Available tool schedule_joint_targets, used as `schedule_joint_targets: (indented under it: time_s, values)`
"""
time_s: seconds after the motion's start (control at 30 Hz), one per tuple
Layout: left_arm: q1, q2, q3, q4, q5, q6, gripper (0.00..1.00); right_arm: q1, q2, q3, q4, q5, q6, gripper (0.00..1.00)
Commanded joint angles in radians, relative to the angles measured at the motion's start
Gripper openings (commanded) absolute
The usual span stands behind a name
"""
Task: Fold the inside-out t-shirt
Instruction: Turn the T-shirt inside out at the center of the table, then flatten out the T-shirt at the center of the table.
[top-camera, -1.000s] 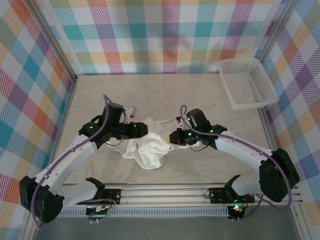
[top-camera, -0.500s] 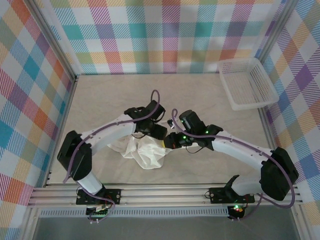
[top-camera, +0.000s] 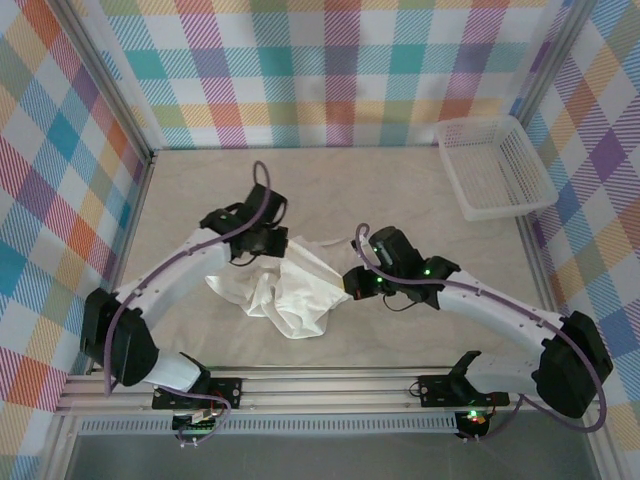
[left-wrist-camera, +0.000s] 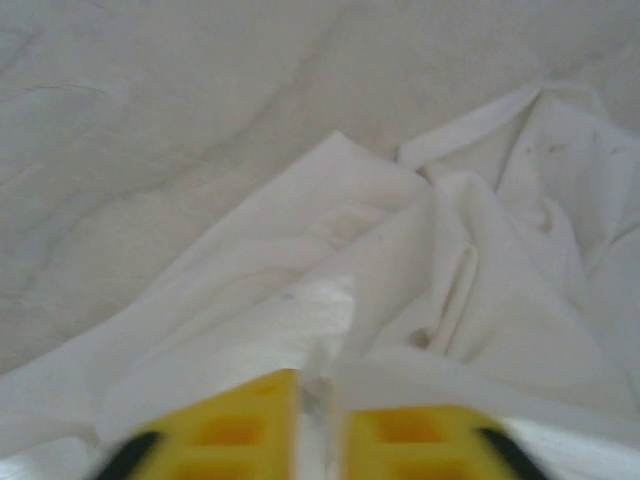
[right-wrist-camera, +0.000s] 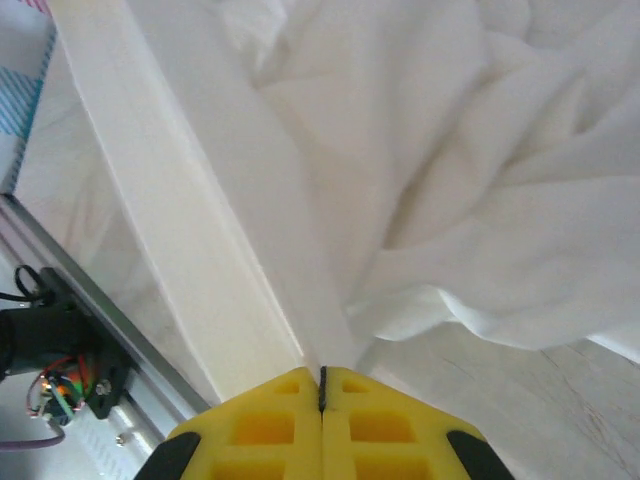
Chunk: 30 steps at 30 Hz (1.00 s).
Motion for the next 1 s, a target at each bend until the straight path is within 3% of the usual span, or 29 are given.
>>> schedule_joint_targets:
  time_s: [0.0,0.1,0.17,0.27,0.37,0.4,0.47,0.57,0.67,0.83,0.87,0.97]
  values:
    - [0.059,-0.024,-0.031,-0.015,0.021,-0.010,0.00,0.000,-0.048,-0.041,-0.046,0.049,-0.037,0.00]
    - [0.063,-0.060,-0.007,-0.040,0.043,0.021,0.00,-0.001,-0.069,-0.058,-0.087,0.111,-0.047,0.00]
    - [0.064,-0.082,0.013,-0.044,0.125,0.049,0.00,-0.001,-0.069,-0.061,-0.105,0.152,-0.056,0.02]
    - [0.065,-0.103,0.026,-0.019,0.345,0.076,0.00,-0.001,-0.039,-0.056,-0.132,0.207,-0.048,0.07]
    - [0.058,-0.082,0.021,0.062,0.584,0.017,0.03,-0.001,0.001,-0.049,-0.115,0.123,-0.063,0.17]
    - [0.050,-0.074,0.013,0.095,0.611,-0.014,0.06,-0.001,0.009,-0.041,-0.114,0.093,-0.065,0.19]
    - [0.012,-0.050,0.012,0.120,0.556,-0.052,0.16,-0.001,0.003,-0.023,-0.128,0.089,-0.061,0.25]
    - [-0.042,-0.016,0.033,0.123,0.432,-0.060,0.38,-0.011,-0.063,-0.032,-0.186,0.268,0.010,0.33]
    - [-0.085,-0.049,0.033,0.169,0.339,-0.060,0.49,-0.046,-0.156,-0.071,-0.183,0.310,0.017,0.41]
    - [-0.088,-0.151,0.027,0.149,0.088,-0.061,0.52,-0.046,-0.242,-0.121,0.019,0.247,-0.166,0.65]
    - [-0.088,-0.174,0.017,0.137,0.033,-0.068,0.52,-0.047,-0.221,-0.112,0.068,0.208,-0.223,0.70]
    - [-0.086,-0.244,-0.024,0.123,-0.079,-0.095,0.52,-0.058,-0.039,0.030,0.083,0.017,-0.394,0.73]
